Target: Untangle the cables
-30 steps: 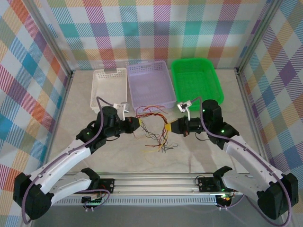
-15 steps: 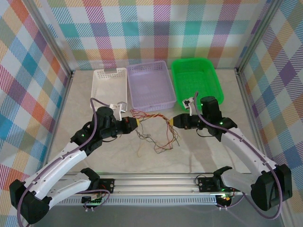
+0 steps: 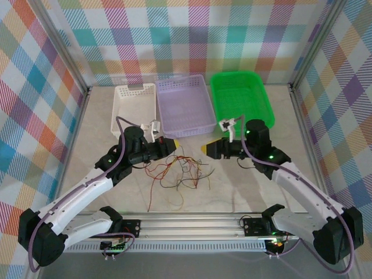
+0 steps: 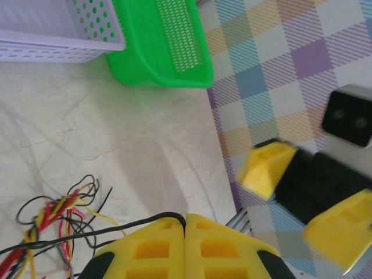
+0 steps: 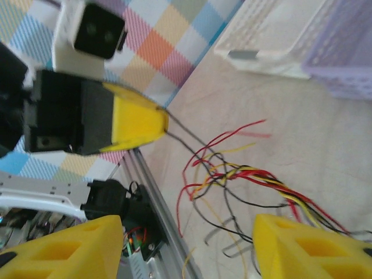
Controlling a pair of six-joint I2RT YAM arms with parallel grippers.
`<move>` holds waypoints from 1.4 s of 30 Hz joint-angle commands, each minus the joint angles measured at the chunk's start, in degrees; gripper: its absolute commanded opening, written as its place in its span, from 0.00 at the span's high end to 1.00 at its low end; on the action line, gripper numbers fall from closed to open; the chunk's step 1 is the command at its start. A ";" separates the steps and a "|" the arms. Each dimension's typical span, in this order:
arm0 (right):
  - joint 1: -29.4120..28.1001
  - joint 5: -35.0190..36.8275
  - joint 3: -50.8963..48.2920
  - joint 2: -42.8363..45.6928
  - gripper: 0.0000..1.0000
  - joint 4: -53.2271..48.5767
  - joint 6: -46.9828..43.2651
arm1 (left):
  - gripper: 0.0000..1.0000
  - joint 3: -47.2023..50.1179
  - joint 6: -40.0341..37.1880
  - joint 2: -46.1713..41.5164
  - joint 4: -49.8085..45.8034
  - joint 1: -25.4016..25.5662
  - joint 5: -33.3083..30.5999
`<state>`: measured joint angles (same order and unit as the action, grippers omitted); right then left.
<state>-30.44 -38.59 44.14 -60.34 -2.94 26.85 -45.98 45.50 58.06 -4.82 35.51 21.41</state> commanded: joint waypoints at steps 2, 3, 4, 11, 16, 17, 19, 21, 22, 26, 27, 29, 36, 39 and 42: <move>-6.13 0.28 -3.61 -3.39 0.39 9.76 0.71 | 1.00 -3.69 3.15 1.67 5.56 0.44 0.03; -7.89 1.36 -3.58 -4.04 0.39 10.22 -0.28 | 1.00 -4.28 3.89 1.89 5.87 0.44 -0.60; -9.26 1.83 -3.46 -4.66 0.39 10.59 -0.79 | 1.00 -4.74 4.38 2.01 6.06 0.53 -1.34; -16.06 8.12 -4.03 -9.57 0.41 13.56 -0.84 | 1.00 -6.58 5.13 2.34 6.74 1.05 -5.12; -17.46 14.50 -4.21 -16.05 0.42 18.99 1.58 | 1.00 -5.52 4.40 1.27 6.60 1.14 -6.46; -17.72 15.32 -3.64 -17.68 0.43 19.47 1.28 | 1.00 -5.27 3.96 0.51 6.33 1.23 -7.15; -18.70 17.30 -2.72 -20.55 0.43 21.18 1.19 | 1.00 -5.58 2.18 -0.92 4.20 1.42 -8.59; -20.46 18.87 -1.36 -23.75 0.42 23.95 0.74 | 1.00 -7.07 -0.28 -1.72 0.98 1.76 -9.79; -21.43 20.25 -0.83 -24.91 0.42 24.99 0.11 | 1.00 -7.57 -1.05 -1.80 -0.06 1.87 -9.91; -24.54 28.55 0.40 -28.91 0.40 31.49 -1.63 | 0.95 -9.00 -2.74 -2.04 -2.56 2.20 -9.76; -24.93 31.30 0.27 -29.48 0.40 33.58 -1.55 | 0.96 -8.89 -2.74 -2.21 -2.56 2.20 -9.81; -25.09 35.55 -0.02 -30.65 0.39 37.35 -1.29 | 1.00 -8.33 -2.69 -2.61 -1.60 2.29 -9.43; -25.45 41.21 1.87 -37.76 0.39 49.48 -0.23 | 1.00 -6.97 -0.73 -4.43 1.96 3.03 -9.76; -25.72 43.18 2.68 -39.91 0.42 51.94 0.28 | 1.00 -7.02 0.42 -5.07 3.53 3.34 -9.64; -25.72 44.84 2.39 -40.42 0.54 53.64 0.80 | 1.00 -7.63 0.54 -5.83 2.74 3.60 -9.98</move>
<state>-55.86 2.90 45.34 -100.25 44.42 26.81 -52.75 45.60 54.06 -5.34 38.04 12.12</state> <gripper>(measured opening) 0.489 0.042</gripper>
